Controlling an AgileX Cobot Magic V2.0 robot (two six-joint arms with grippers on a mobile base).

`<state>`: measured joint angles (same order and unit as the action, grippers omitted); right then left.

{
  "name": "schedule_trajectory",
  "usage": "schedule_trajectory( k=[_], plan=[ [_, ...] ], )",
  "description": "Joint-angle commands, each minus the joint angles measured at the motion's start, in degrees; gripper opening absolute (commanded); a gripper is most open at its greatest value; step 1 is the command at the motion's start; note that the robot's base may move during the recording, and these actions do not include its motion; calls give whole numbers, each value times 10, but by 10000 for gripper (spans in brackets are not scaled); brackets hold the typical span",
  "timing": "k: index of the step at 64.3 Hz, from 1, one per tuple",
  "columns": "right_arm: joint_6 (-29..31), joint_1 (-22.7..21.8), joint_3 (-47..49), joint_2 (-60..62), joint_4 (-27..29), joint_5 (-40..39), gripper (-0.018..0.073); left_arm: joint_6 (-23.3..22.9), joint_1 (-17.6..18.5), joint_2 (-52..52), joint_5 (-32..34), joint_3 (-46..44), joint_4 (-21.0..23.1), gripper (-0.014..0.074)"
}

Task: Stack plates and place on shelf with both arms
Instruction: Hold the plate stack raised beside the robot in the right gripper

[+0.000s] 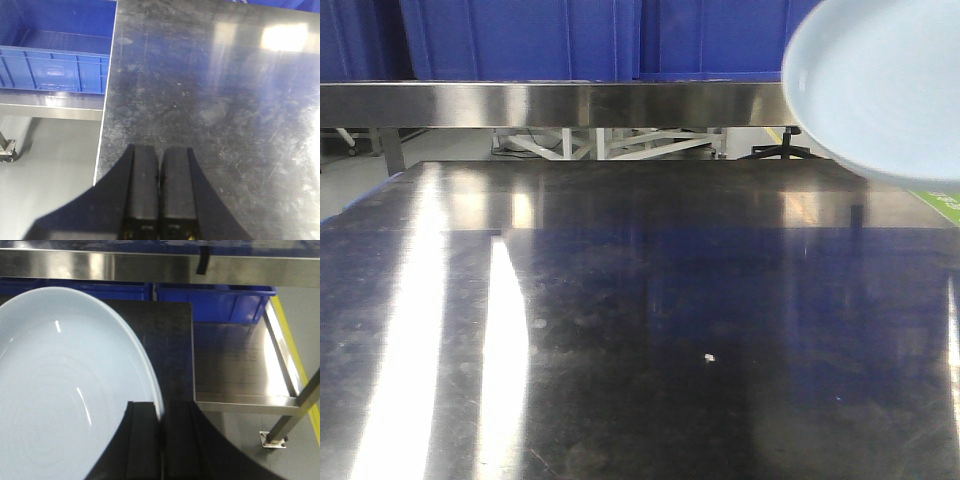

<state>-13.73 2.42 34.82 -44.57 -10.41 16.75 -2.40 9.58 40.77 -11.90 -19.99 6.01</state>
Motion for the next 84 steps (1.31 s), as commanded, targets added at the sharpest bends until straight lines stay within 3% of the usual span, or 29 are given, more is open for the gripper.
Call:
schedule_trajectory(
  k=[1, 23, 84],
  plan=[
    [1, -16, -25, 64, -3, -65, 56, -4, 4, -3, 42, -16, 5, 83],
    [1, -49, -132, 200, -3, -86, 56, -4, 4, -3, 42, -16, 5, 83],
    [1, -49, -134, 202, -3, -106, 56, -4, 4, -3, 42, -16, 5, 83]
  ],
)
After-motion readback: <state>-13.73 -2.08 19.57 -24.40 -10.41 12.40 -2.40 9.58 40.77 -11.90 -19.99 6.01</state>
